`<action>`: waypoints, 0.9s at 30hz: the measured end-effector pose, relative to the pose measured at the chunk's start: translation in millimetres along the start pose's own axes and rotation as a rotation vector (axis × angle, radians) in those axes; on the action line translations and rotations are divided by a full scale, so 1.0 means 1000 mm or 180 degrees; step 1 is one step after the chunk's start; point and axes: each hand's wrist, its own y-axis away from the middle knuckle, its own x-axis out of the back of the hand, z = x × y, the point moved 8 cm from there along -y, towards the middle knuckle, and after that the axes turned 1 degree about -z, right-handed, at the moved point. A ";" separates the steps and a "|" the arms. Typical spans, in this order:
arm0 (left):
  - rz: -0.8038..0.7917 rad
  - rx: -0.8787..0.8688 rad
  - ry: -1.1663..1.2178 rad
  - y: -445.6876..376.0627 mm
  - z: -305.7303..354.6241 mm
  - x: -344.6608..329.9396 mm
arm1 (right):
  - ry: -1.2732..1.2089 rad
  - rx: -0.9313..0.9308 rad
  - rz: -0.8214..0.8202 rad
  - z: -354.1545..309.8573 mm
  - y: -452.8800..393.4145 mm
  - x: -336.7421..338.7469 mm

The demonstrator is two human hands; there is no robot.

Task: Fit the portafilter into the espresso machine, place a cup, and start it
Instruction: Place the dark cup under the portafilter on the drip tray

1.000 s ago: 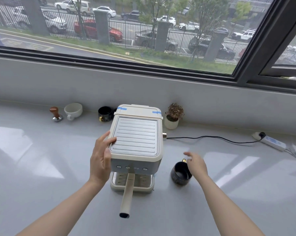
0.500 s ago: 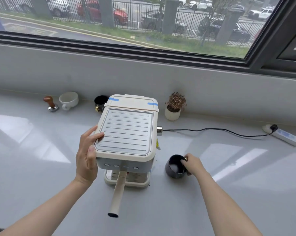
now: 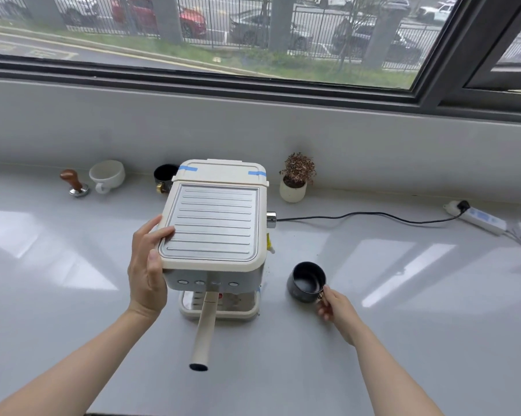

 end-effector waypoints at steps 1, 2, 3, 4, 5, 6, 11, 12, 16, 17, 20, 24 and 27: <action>-0.0015 0.0011 -0.0016 0.000 0.000 0.000 | -0.0016 0.0040 0.0035 0.002 0.004 -0.001; -0.0032 0.0025 -0.0029 0.001 0.000 0.001 | -0.0019 0.0088 0.0070 0.002 0.008 -0.002; -0.0053 0.0039 -0.0032 0.001 0.001 0.001 | -0.0036 0.0135 0.0088 0.003 0.014 -0.004; -0.0077 0.0051 -0.0029 0.002 0.001 0.001 | -0.0068 0.0176 0.0088 0.003 0.018 -0.006; -0.0101 0.0058 -0.0029 0.002 0.001 0.001 | -0.0110 0.0209 0.0064 0.003 0.024 -0.011; -0.0129 0.0058 -0.0036 0.003 0.002 0.003 | -0.0131 0.0231 0.0017 0.003 0.029 -0.017; -0.0370 0.0138 -0.0052 0.003 -0.004 0.002 | -0.0069 0.0288 -0.0291 -0.004 0.053 -0.060; -0.0417 0.0146 -0.0075 0.003 -0.004 0.003 | -0.0039 0.0304 -0.0364 -0.006 0.056 -0.071; -0.0620 0.0235 -0.0102 0.005 -0.005 0.004 | 0.0119 0.0304 -0.0642 -0.007 0.060 -0.110; -0.0650 0.0256 -0.0093 0.005 -0.004 0.005 | 0.0122 0.0287 -0.0691 -0.008 0.060 -0.119; -0.0697 0.0292 -0.0135 0.005 -0.005 0.008 | 0.0235 0.0231 -0.0794 -0.014 0.059 -0.145; -0.0766 0.0316 -0.0242 0.005 -0.005 0.009 | 0.0373 0.0181 -0.0827 -0.027 0.049 -0.169; -0.0805 0.0325 -0.0294 0.004 -0.005 0.009 | 0.0456 0.0137 -0.0827 -0.039 0.041 -0.177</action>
